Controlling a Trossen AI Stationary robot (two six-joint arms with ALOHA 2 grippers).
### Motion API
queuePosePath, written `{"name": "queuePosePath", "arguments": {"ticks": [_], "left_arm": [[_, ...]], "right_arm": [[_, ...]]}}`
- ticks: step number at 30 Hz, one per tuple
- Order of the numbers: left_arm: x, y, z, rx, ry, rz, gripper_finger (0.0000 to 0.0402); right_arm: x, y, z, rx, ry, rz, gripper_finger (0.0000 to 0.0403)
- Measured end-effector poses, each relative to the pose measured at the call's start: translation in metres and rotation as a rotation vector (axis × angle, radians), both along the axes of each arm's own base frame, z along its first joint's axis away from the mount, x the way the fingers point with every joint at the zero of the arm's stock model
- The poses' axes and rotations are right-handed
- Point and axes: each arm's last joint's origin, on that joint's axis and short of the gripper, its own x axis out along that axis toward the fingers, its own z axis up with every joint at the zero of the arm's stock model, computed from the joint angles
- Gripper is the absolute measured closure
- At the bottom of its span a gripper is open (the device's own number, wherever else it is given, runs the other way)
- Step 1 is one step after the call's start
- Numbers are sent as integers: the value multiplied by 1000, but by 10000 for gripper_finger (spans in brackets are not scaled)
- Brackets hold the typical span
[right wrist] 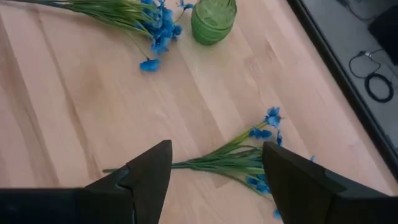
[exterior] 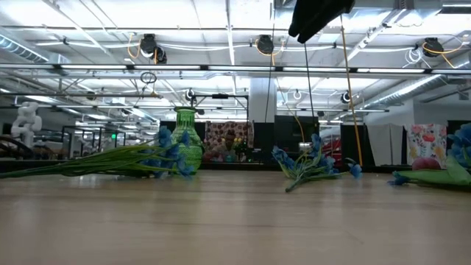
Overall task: Sort flowers into vase by color
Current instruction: Put the red flower into the yellow vase
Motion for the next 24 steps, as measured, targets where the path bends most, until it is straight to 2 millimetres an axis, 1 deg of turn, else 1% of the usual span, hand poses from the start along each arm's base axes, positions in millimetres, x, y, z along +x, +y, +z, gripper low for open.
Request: {"name": "queuePosePath", "arguments": {"ticks": [2, 5, 12, 17, 24], "left_arm": [[-6, 2, 1, -15, 3, -1, 363], [-7, 3, -6, -16, 22, 4, 363], [-4, 1, -9, -15, 31, 5, 362], [-4, -1, -9, -40, 39, -58, 362], [5, -7, -11, -47, 20, -61, 362]], "right_arm": [[-1, 0, -1, 12, 3, -25, 161], [-4, -1, -1, 28, 5, -67, 161], [-6, -2, -2, 66, -19, -154, 161], [-7, -2, -3, 112, -29, -204, 161], [-14, -5, -5, 116, 3, -291, 161]]}}
